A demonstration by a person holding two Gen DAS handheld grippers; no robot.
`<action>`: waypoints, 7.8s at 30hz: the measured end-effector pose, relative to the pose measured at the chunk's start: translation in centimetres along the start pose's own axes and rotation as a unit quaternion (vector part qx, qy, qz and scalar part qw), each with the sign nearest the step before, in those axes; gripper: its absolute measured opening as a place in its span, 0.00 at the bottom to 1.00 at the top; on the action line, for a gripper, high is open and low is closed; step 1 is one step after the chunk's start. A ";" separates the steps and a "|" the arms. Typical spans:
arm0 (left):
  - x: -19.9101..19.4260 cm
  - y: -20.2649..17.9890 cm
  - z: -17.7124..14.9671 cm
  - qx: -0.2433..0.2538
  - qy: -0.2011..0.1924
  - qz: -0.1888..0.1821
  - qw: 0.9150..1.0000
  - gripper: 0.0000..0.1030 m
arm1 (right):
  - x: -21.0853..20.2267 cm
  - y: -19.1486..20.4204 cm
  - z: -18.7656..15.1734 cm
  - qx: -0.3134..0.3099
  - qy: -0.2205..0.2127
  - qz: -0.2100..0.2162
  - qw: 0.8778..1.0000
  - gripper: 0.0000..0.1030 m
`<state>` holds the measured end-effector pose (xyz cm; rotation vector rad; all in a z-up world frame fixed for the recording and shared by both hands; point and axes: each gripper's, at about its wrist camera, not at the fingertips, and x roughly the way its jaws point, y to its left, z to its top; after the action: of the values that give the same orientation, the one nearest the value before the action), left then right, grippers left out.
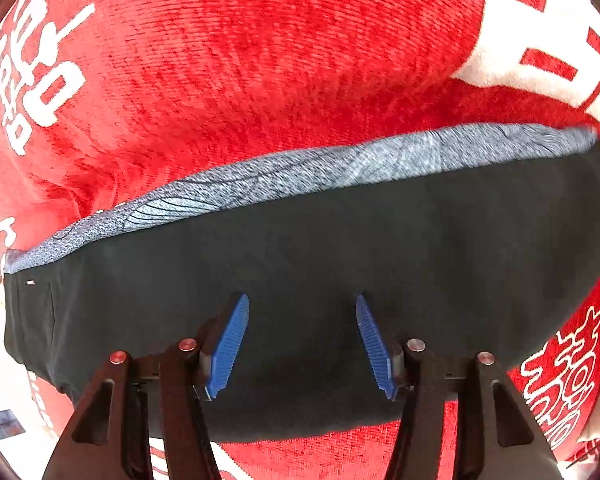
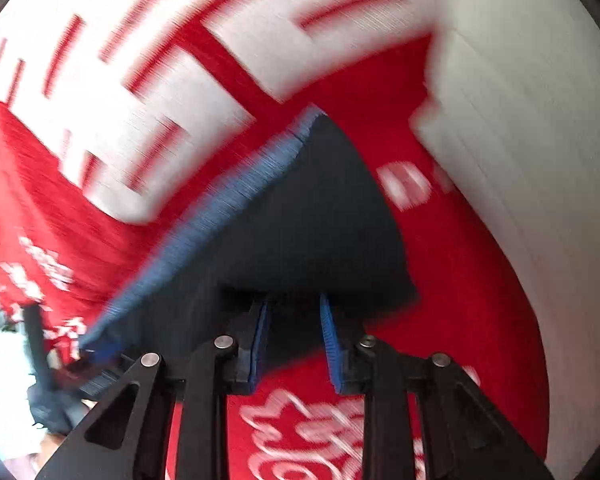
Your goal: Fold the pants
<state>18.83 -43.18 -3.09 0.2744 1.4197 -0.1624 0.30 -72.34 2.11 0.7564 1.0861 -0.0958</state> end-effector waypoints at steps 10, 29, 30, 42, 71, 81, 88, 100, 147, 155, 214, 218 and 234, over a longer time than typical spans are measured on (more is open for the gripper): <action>-0.1 -1.2 -0.5 -0.004 0.002 -0.015 1.000 0.56 | 0.0 -4.3 -5.8 0.086 0.018 -0.005 0.996 0.29; -2.4 -15.8 0.7 0.102 -0.035 -0.089 0.990 0.58 | 0.9 -2.5 -4.0 0.104 -0.030 0.018 0.994 0.06; -2.7 -15.5 0.7 0.097 -0.034 -0.094 0.990 0.58 | 0.9 -3.0 -4.3 0.117 -0.022 0.036 0.992 0.08; -1.9 -16.4 0.5 0.113 -0.051 -0.080 0.989 0.58 | 3.3 -2.2 -4.4 0.140 -0.045 0.043 0.988 0.16; -9.1 -17.8 -9.8 0.126 -0.073 -0.122 0.982 0.72 | -6.9 -0.9 -5.2 0.041 -0.047 -0.055 0.996 0.66; -6.2 -9.2 -3.8 0.037 -0.071 -0.082 0.993 0.72 | -1.2 -4.5 -6.9 0.153 -0.006 0.028 0.988 0.66; -2.9 -13.3 -3.4 0.071 -0.041 -0.115 0.990 0.72 | 1.0 -4.2 -5.5 0.170 -0.023 0.048 0.984 0.12; -6.5 -14.2 -7.5 0.119 -0.059 -0.134 0.982 0.72 | -5.9 -2.2 -7.4 0.134 -0.047 0.079 0.987 0.11; 0.6 36.8 -6.2 -0.082 -0.066 0.063 0.992 0.82 | 17.5 30.3 -16.3 -0.208 0.112 -0.100 0.967 0.37; 0.7 37.1 -3.4 -0.083 -0.074 0.081 0.991 0.83 | 21.1 34.3 -13.9 -0.197 0.077 -0.123 0.970 0.49; -0.5 27.6 -13.7 0.094 -0.043 -0.018 0.994 1.00 | 16.6 29.8 -23.8 0.057 0.168 0.212 0.961 0.38; -0.6 27.3 -13.9 0.099 -0.048 -0.010 0.994 1.00 | 18.3 30.7 -23.9 0.013 0.182 0.174 0.968 0.38; -4.0 26.8 -15.7 0.068 -0.034 -0.011 0.997 1.00 | 13.9 27.2 -25.5 0.046 0.207 0.100 0.972 0.19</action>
<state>10.70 -13.27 1.31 0.3619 1.3470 -0.2858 -0.87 -32.80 -1.77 0.9939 1.3997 0.1933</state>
